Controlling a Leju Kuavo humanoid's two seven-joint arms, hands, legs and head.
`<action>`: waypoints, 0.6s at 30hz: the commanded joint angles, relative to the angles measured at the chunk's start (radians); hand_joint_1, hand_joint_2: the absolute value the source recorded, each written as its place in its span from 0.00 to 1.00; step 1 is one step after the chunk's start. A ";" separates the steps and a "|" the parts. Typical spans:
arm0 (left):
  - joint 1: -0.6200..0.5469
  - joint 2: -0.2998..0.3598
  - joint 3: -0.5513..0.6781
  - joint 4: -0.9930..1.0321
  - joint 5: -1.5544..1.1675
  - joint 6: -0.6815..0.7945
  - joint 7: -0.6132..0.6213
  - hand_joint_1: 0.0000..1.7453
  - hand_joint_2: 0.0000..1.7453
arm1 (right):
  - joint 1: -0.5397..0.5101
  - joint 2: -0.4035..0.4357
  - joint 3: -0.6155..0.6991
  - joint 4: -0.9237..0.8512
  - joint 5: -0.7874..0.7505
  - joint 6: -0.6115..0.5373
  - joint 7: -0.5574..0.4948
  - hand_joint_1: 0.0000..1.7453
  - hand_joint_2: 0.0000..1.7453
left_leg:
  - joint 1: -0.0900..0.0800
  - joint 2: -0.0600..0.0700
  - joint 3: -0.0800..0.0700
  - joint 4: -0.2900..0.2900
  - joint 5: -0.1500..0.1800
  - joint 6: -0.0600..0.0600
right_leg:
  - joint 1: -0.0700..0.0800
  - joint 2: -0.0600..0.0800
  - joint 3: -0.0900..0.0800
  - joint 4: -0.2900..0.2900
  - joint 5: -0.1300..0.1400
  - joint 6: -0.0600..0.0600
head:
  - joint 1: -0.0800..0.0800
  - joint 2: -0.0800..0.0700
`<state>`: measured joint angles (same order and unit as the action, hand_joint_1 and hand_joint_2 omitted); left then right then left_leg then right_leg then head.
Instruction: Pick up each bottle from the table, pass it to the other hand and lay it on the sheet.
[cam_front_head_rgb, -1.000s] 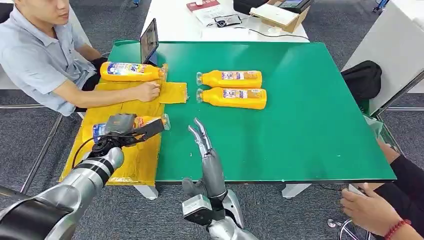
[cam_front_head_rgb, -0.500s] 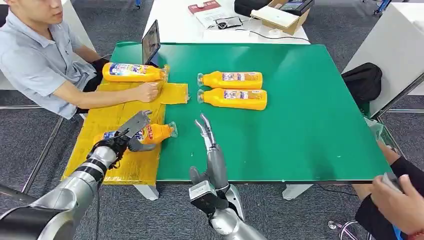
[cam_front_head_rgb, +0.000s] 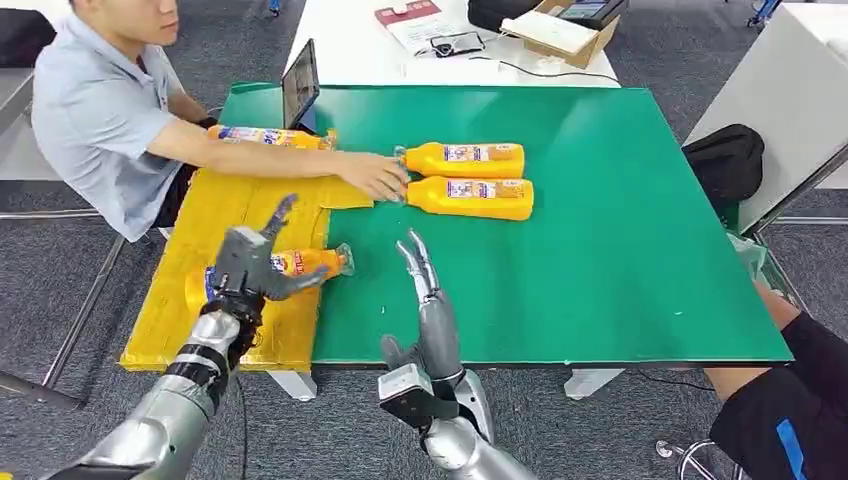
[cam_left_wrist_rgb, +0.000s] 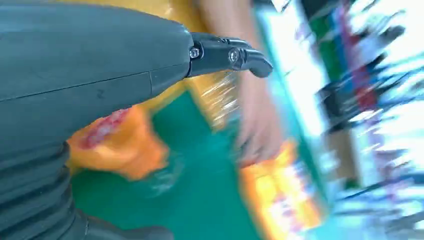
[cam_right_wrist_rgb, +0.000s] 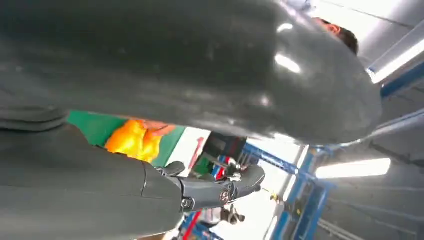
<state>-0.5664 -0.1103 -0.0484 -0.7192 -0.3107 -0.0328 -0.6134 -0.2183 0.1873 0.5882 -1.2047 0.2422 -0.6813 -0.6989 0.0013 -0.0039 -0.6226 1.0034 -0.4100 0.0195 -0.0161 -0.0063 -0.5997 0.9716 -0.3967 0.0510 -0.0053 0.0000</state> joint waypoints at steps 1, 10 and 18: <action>0.173 -0.108 0.078 -0.514 0.470 -0.157 0.019 0.00 1.00 | -0.016 -0.064 -0.042 0.011 0.108 0.047 0.010 0.00 1.00 | 0.001 0.000 0.001 0.001 -0.002 0.000 | 0.001 0.000 0.001 0.000 -0.001 -0.001 | 0.000 0.000; 0.449 -0.141 0.025 -0.831 0.591 0.026 0.001 0.00 1.00 | 0.045 -0.160 -0.286 0.008 0.374 0.101 0.115 0.00 1.00 | 0.000 0.000 0.003 -0.002 -0.003 0.000 | 0.000 0.000 0.004 -0.003 -0.002 -0.001 | 0.000 0.000; 0.563 -0.121 -0.034 -0.929 0.363 0.218 -0.072 0.00 1.00 | -0.031 -0.171 -0.431 0.219 0.465 0.117 0.276 0.00 1.00 | 0.000 0.002 0.002 -0.001 -0.004 0.000 | 0.000 0.002 0.002 -0.003 -0.001 -0.001 | 0.000 0.000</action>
<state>-0.1419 -0.2411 -0.0183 -1.4928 0.2742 0.0031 -0.6241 -0.1685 0.0618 0.3517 -1.2356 0.6416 -0.5760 -0.5469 0.0010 -0.0034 -0.6247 1.0033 -0.4120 0.0204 -0.0162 -0.0057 -0.6020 0.9705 -0.3971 0.0513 -0.0057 0.0000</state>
